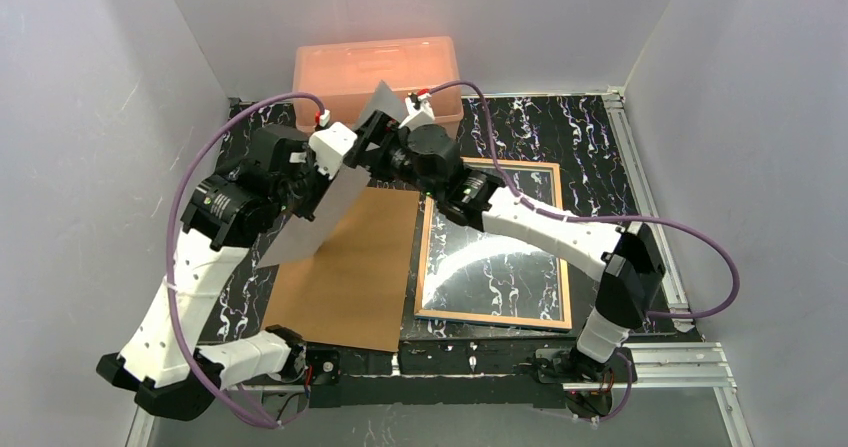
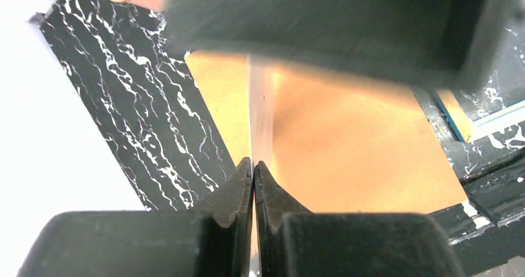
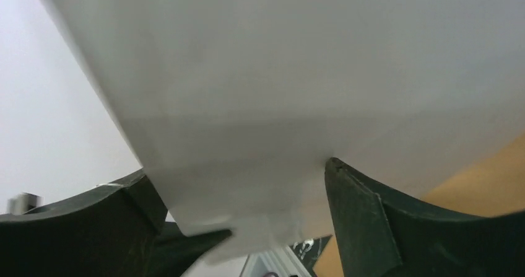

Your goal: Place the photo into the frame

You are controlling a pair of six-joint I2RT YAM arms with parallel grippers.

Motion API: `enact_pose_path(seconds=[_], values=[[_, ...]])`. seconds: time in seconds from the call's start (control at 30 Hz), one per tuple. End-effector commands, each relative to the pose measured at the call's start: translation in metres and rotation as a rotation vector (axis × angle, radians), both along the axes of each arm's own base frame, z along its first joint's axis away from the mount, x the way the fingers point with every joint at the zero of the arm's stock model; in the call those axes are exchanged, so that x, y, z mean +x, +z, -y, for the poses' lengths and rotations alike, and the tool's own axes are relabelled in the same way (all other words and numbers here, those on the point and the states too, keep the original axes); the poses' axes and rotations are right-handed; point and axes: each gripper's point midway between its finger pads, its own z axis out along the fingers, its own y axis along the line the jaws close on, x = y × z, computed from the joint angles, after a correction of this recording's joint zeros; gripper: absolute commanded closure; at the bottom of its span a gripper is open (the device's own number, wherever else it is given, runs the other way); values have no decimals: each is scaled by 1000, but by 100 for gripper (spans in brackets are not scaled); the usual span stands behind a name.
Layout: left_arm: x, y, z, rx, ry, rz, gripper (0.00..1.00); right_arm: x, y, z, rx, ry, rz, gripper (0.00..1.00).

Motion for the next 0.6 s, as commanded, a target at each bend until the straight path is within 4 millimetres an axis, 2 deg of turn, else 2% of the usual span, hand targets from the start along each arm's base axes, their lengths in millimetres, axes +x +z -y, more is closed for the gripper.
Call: enact_pose_path(seconds=[0.0, 0.07, 0.17, 0.27, 0.4, 0.5, 0.57], values=[[-4, 41, 1, -63, -52, 144, 100, -9, 44, 33, 214, 241, 153, 1], [-4, 51, 1, -65, -66, 179, 100, -13, 47, 53, 231, 304, 226, 1], [-1, 65, 1, -80, -65, 221, 100, -36, 52, 80, 217, 421, 377, 1], [1, 82, 5, -109, -70, 256, 100, -53, 46, 104, 213, 498, 454, 1], [4, 89, 8, -107, -84, 263, 100, -38, 33, 139, 185, 416, 453, 1], [8, 85, 8, -84, -85, 255, 100, -23, 52, 169, 171, 311, 506, 1], [10, 90, 9, -94, -83, 265, 100, -19, 64, 182, 143, 266, 555, 1]])
